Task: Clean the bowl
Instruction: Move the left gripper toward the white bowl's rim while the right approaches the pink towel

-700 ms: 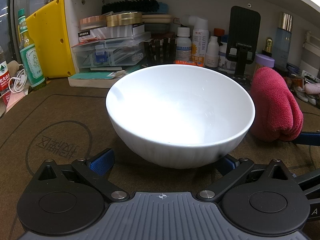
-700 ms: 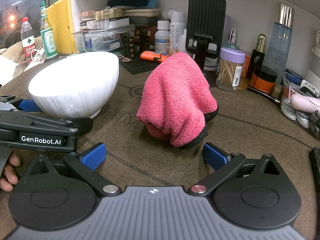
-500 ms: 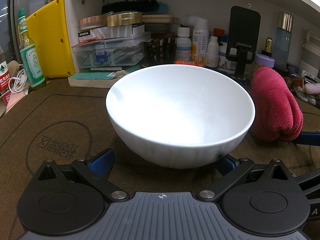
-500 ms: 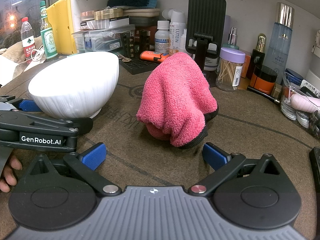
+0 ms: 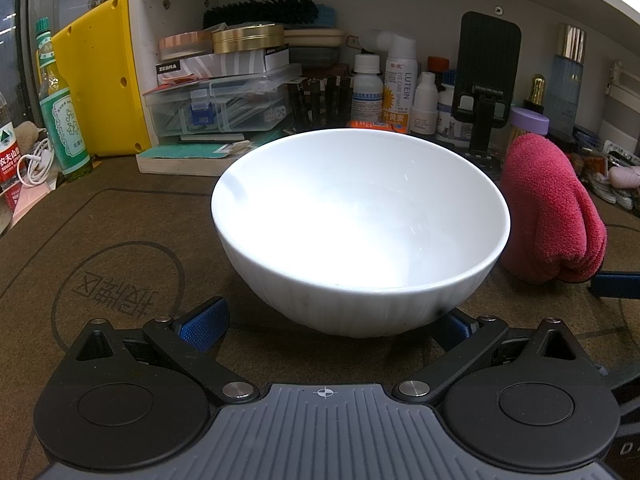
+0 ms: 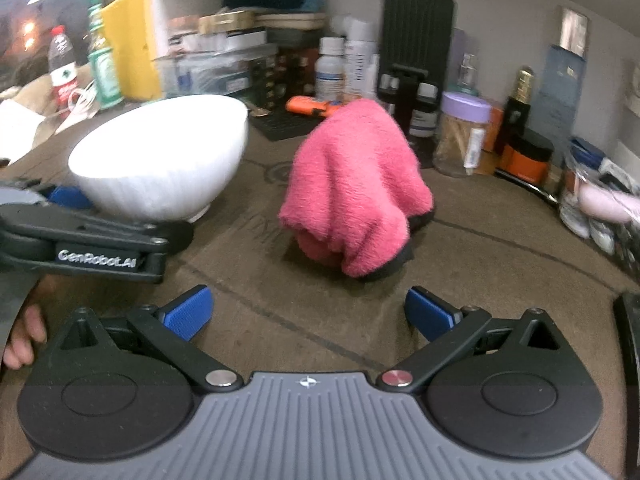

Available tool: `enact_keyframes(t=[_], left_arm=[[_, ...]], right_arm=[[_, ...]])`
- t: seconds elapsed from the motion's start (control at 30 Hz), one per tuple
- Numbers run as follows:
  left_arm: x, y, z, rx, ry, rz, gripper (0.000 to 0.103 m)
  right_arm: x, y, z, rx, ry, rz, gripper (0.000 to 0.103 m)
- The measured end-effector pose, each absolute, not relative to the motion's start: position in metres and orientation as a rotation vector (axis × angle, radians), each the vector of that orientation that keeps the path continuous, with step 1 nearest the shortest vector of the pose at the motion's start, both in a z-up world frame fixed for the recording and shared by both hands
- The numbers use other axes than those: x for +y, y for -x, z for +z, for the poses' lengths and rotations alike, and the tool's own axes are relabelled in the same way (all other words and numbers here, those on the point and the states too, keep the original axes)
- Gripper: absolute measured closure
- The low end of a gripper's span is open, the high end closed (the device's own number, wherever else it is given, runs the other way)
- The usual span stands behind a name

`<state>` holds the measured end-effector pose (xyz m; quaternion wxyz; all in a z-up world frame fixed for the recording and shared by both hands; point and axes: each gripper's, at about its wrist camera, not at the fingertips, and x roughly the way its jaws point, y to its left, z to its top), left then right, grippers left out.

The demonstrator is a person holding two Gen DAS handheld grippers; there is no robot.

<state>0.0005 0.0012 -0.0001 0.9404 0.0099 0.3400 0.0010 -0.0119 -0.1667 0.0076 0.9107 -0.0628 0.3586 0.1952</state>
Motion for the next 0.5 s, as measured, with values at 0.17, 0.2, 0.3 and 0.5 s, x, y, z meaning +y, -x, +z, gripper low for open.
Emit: enact_keyframes(t=[0.17, 0.2, 0.3, 0.5], left_arm=[[0.013, 0.005, 0.003, 0.702, 0.024, -0.07, 0.0], [0.017, 0.009, 0.005, 0.708, 0.051, -0.093, 0.0], [0.035, 0.028, 0.012, 0.721, 0.169, -0.154, 0.0], [0.077, 0.027, 0.022, 0.768, 0.52, -0.195, 0.0]], right_arm=[[-0.182, 0.002, 0.016, 0.744, 0.082, 0.413, 0.0], [-0.182, 0.001, 0.016, 0.742, 0.076, 0.413, 0.0], [-0.197, -0.01, 0.014, 0.732, -0.018, 0.445, 0.0], [-0.198, -0.024, 0.02, 0.656, -0.104, 0.489, 0.0]])
